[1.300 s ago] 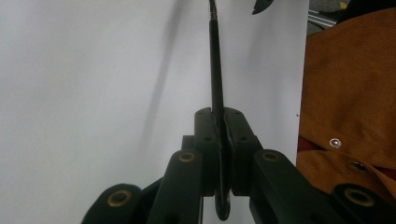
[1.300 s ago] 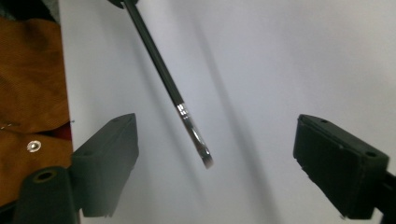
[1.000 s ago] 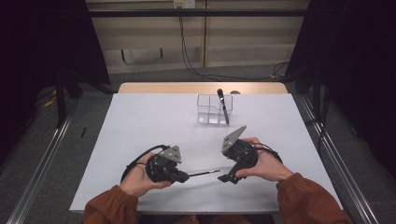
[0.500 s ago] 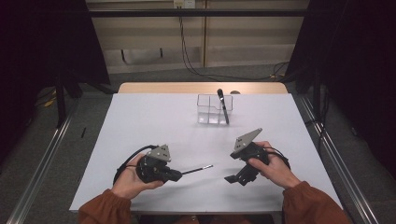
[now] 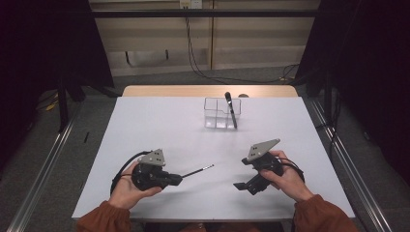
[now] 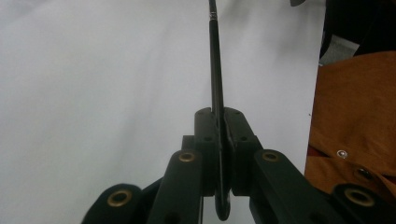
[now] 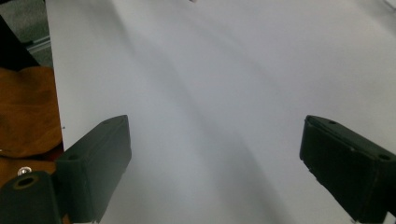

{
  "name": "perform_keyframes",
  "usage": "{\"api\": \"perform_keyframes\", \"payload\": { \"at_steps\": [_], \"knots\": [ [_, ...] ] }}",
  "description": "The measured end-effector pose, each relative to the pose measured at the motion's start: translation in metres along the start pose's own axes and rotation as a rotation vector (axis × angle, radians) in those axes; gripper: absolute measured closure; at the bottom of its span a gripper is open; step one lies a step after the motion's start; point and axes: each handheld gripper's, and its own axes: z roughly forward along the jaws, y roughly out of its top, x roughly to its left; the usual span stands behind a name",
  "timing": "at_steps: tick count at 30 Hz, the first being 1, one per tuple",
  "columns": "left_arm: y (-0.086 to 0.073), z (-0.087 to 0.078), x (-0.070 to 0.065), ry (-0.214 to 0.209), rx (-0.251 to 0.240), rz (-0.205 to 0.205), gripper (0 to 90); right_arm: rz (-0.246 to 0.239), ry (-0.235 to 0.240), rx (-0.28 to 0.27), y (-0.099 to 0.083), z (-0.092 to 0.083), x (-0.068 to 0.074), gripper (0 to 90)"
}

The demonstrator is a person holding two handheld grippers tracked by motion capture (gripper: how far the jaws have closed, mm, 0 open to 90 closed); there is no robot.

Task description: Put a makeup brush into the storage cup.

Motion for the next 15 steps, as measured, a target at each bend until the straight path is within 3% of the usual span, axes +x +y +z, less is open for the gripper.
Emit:
{"api": "perform_keyframes", "payload": {
  "at_steps": [4,11,15],
  "knots": [
    [-0.002,-0.0008,0.0016,0.003,-0.028,-0.014,85.4,0.022,0.005,-0.044,-0.003,-0.001,-0.0003,4.7],
    [-0.0017,-0.0001,-0.0007,0.017,-0.063,-0.006,85.4,0.035,-0.002,-0.094,-0.0088,0.0014,0.004,5.7],
    [-0.0021,0.0005,-0.0018,0.022,-0.087,0.002,85.4,0.036,-0.008,-0.149,-0.0105,0.0025,0.0071,7.5]
  ]
}}
